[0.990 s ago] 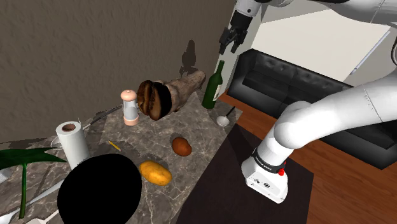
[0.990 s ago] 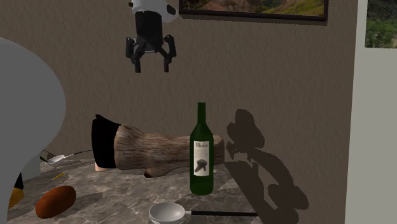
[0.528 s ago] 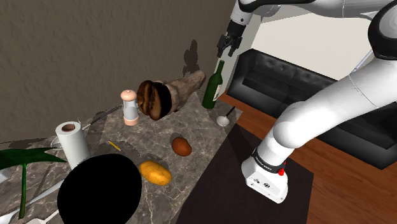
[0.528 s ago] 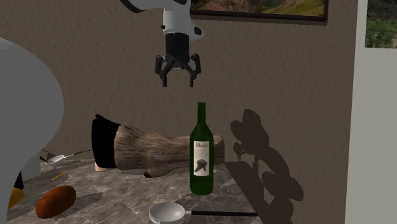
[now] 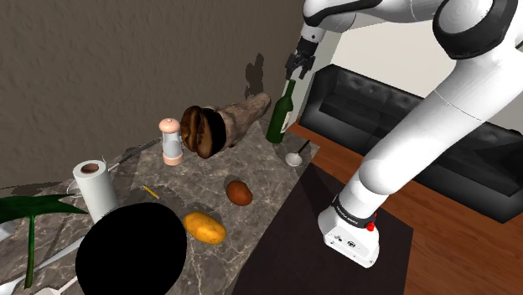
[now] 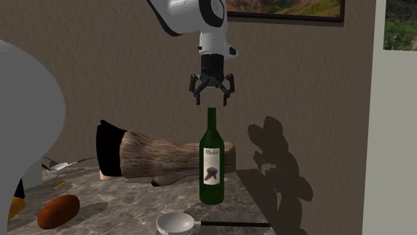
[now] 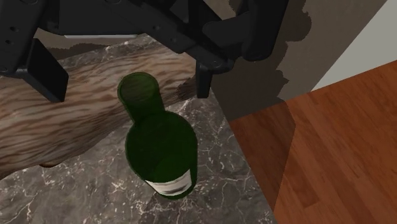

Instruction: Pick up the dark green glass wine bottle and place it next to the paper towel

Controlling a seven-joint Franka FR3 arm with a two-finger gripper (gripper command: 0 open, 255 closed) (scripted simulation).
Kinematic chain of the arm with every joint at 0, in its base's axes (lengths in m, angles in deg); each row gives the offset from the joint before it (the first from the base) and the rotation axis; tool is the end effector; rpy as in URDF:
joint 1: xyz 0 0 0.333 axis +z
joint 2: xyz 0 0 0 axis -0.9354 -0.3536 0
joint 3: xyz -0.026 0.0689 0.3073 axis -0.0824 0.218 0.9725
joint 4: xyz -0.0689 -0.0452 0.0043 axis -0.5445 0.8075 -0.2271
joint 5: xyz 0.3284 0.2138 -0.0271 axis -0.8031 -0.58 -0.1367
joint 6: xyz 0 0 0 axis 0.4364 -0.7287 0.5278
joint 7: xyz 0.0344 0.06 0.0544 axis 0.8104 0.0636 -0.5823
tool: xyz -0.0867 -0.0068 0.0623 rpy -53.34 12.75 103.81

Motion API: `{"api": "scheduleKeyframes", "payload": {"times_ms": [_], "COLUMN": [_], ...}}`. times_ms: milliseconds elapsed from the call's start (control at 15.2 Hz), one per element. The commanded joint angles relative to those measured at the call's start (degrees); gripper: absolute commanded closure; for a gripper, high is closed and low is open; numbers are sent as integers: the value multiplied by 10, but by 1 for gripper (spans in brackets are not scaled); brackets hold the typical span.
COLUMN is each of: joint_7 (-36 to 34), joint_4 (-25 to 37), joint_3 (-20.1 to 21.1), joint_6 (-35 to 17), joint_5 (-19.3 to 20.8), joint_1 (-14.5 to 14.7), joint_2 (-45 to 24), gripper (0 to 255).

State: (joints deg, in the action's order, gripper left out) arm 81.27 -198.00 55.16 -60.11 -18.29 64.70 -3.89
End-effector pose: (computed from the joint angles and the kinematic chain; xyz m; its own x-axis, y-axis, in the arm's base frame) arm 0.4561 -0.2370 0.4991 0.9830 -0.1754 0.0550 -0.1735 -0.9841 -0.0378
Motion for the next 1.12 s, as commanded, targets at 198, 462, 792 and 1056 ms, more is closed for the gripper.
{"api": "scheduleKeyframes", "payload": {"times_ms": [198, 462, 792, 1056], "joint_7": [7, 9, 9, 9], "joint_4": [-21, -34, -34, -34], "joint_3": [-4, -5, -5, -5], "joint_6": [-36, -56, -56, -56], "joint_5": [-7, -9, -9, -9], "joint_1": [-1, 0, 0, 0], "joint_2": [-17, -24, -24, -24], "gripper": [0, 0, 0, 255]}}
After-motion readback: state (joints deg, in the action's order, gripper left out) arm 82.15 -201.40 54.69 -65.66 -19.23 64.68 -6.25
